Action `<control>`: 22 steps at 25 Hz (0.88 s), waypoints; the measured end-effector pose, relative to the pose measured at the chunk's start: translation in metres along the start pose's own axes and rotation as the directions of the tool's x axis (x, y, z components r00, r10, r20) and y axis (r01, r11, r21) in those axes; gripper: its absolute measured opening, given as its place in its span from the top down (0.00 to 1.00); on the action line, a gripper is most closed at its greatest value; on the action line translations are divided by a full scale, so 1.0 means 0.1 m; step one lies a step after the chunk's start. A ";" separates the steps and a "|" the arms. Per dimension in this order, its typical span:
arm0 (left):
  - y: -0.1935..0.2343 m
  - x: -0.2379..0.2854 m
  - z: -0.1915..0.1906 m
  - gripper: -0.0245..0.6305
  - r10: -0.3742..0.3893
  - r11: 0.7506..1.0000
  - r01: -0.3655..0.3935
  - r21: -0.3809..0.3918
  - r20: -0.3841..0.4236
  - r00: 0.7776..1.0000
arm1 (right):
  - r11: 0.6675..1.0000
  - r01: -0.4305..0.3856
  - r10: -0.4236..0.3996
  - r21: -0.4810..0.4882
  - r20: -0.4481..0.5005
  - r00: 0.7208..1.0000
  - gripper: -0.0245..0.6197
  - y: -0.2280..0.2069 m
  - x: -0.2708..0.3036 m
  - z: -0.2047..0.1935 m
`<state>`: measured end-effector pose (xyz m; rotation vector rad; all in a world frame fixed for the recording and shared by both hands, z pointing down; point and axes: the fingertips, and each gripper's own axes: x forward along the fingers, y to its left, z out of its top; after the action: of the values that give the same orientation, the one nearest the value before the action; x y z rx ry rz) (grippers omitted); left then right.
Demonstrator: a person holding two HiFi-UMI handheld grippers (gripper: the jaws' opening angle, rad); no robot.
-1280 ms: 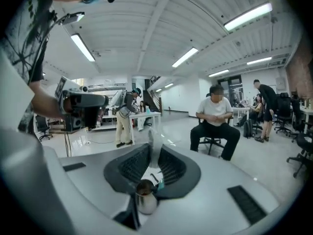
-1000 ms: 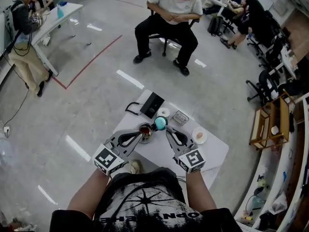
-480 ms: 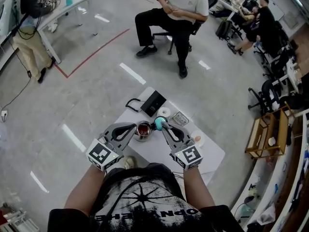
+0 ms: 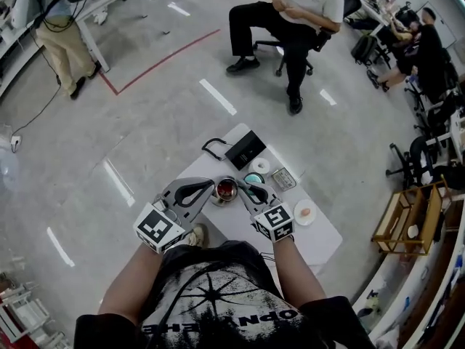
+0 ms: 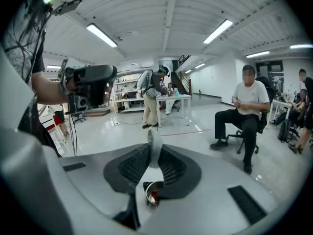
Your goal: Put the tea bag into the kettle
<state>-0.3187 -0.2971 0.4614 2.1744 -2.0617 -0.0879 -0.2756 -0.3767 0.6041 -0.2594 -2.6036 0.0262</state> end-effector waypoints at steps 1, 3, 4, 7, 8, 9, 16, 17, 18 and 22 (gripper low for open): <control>0.01 -0.01 0.00 0.95 0.003 1.000 -0.003 -0.002 -0.001 1.000 | 1.000 -0.007 0.007 0.011 -0.021 1.000 0.86 0.00 0.07 -0.08; 0.05 -0.04 -0.03 0.95 0.015 1.000 -0.015 -0.007 -0.005 1.000 | 0.999 -0.020 0.023 0.036 -0.069 0.997 0.86 0.01 0.21 -0.25; 0.07 -0.06 -0.05 0.95 0.021 1.000 -0.021 -0.007 -0.009 1.000 | 0.998 -0.026 0.031 0.048 -0.097 0.995 0.86 0.02 0.28 -0.35; 0.12 -0.12 -0.10 0.95 0.038 0.999 -0.039 -0.015 -0.019 0.999 | 0.996 -0.032 0.046 0.078 -0.184 0.982 0.86 0.03 0.46 -0.64; 0.14 -0.14 -0.11 0.95 0.047 0.999 -0.048 -0.026 -0.022 0.999 | 0.996 -0.029 0.046 0.084 -0.213 0.976 0.86 0.02 0.52 -0.74; 0.16 -0.15 -0.12 0.95 0.056 0.998 -0.057 -0.037 -0.028 0.998 | 0.996 -0.023 0.044 0.088 -0.243 0.969 0.86 0.01 0.58 -0.84; 0.22 -0.26 -0.23 0.95 0.068 0.996 -0.071 -0.048 -0.061 0.996 | 0.997 0.005 0.029 0.075 -0.447 0.894 0.86 -0.06 0.98 -1.53; 0.24 -0.30 -0.25 0.95 0.076 0.995 -0.079 -0.052 -0.065 0.995 | 0.998 0.005 0.025 0.063 -0.472 0.881 0.86 -0.06 1.03 -1.60; 0.26 -0.35 -0.27 0.95 0.086 0.994 -0.090 -0.058 -0.069 0.994 | 0.999 0.006 0.021 0.053 -0.496 0.868 0.86 -0.06 1.08 -1.66; 0.35 -0.49 -0.34 0.95 0.127 0.988 -0.134 -0.077 -0.082 0.988 | 0.999 0.022 0.007 0.045 -0.563 0.827 0.86 -0.07 1.19 -1.82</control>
<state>-0.3513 -0.2479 0.4975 1.9588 -2.1121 -0.0721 -0.2868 -0.3667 0.8211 -0.2009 -2.0068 0.0087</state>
